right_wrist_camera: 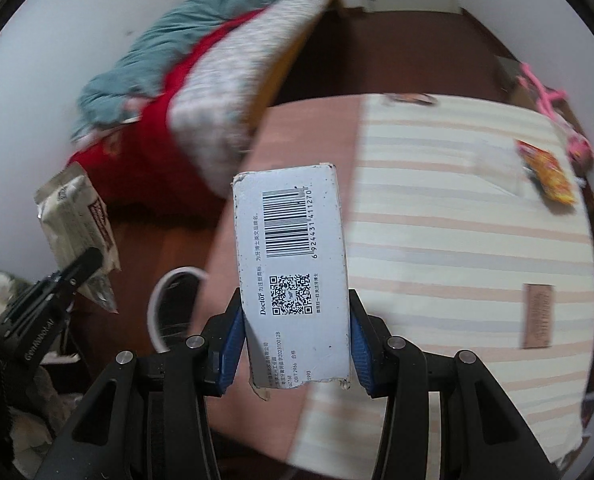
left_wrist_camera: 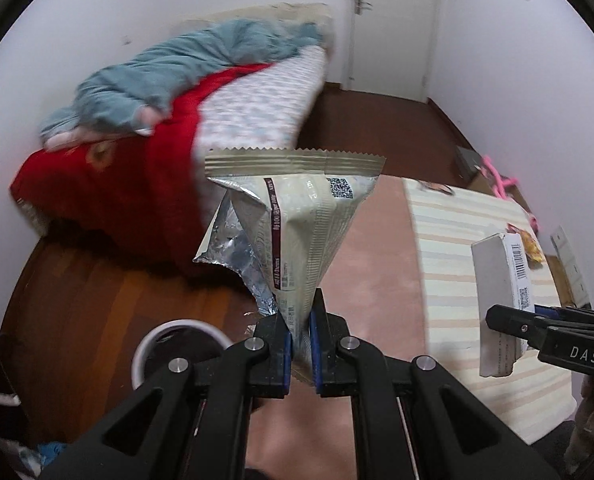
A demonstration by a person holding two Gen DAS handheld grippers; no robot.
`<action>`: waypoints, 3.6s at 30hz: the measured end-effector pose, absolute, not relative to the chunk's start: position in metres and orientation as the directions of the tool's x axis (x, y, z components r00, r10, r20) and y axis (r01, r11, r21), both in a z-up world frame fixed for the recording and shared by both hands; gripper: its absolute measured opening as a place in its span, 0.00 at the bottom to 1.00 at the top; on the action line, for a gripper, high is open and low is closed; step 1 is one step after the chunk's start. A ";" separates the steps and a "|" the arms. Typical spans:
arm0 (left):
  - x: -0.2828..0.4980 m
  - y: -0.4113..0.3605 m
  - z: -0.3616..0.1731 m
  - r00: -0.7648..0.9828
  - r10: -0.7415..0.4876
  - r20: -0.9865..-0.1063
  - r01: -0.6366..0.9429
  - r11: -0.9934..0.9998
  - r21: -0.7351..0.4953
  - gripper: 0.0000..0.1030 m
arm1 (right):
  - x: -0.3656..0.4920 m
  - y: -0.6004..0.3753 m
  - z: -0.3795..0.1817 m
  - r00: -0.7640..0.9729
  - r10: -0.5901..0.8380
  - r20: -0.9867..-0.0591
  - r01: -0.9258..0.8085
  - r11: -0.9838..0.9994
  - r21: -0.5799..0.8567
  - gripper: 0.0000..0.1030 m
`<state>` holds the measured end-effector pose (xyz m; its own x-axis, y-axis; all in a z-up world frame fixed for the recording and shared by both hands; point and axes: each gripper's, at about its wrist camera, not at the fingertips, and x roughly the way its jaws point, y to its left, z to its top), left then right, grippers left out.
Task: Collect trash
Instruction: 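Carry both items over the bin and open both tools to drop them, then hold both open tools above the bin, then move back toward the table, then grasp the orange snack bag with the right tool while the left tool grasps the clear plastic tray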
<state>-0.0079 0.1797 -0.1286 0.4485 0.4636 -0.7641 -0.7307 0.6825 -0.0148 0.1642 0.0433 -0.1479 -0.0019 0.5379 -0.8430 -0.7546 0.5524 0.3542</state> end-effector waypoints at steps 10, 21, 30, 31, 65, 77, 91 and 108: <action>-0.122 0.239 -0.125 0.371 0.516 -0.772 -0.834 0.551 -0.033 0.05 | 0.045 0.147 -0.136 -0.123 0.552 -0.825 -0.848 0.374 0.376 0.47; -0.172 0.338 -0.241 0.375 0.185 -0.908 -0.877 0.387 -0.283 0.05 | -0.020 0.262 -0.226 -0.211 0.389 -0.897 -0.867 0.349 0.356 0.47; -0.181 0.400 -0.357 0.386 -0.085 -0.918 -0.894 0.213 -0.395 0.07 | -0.032 0.325 -0.338 -0.263 0.190 -0.946 -0.868 0.381 0.318 0.47; -0.182 0.407 -0.368 0.392 -0.112 -0.913 -0.894 0.187 -0.407 0.07 | -0.034 0.331 -0.352 -0.269 0.168 -0.948 -0.869 0.382 0.314 0.47; -0.233 0.361 -0.327 0.112 0.184 -0.977 -0.976 0.207 -0.073 0.98 | -0.053 0.327 -0.351 -0.135 0.038 -0.990 -0.959 0.245 0.140 1.00; -0.229 0.328 -0.266 0.126 0.291 -0.948 -0.968 0.245 -0.054 0.98 | -0.048 0.291 -0.281 -0.114 0.171 -0.979 -0.952 0.263 0.157 1.00; -0.217 0.278 -0.170 0.110 0.447 -0.888 -0.964 0.267 0.015 0.98 | -0.030 0.231 -0.171 -0.192 0.403 -0.895 -0.916 0.253 0.310 1.00; -0.008 0.217 -0.167 0.272 0.419 -0.866 -0.878 0.477 -0.045 0.98 | 0.198 0.073 -0.156 -0.013 0.458 -0.889 -0.735 0.599 0.319 1.00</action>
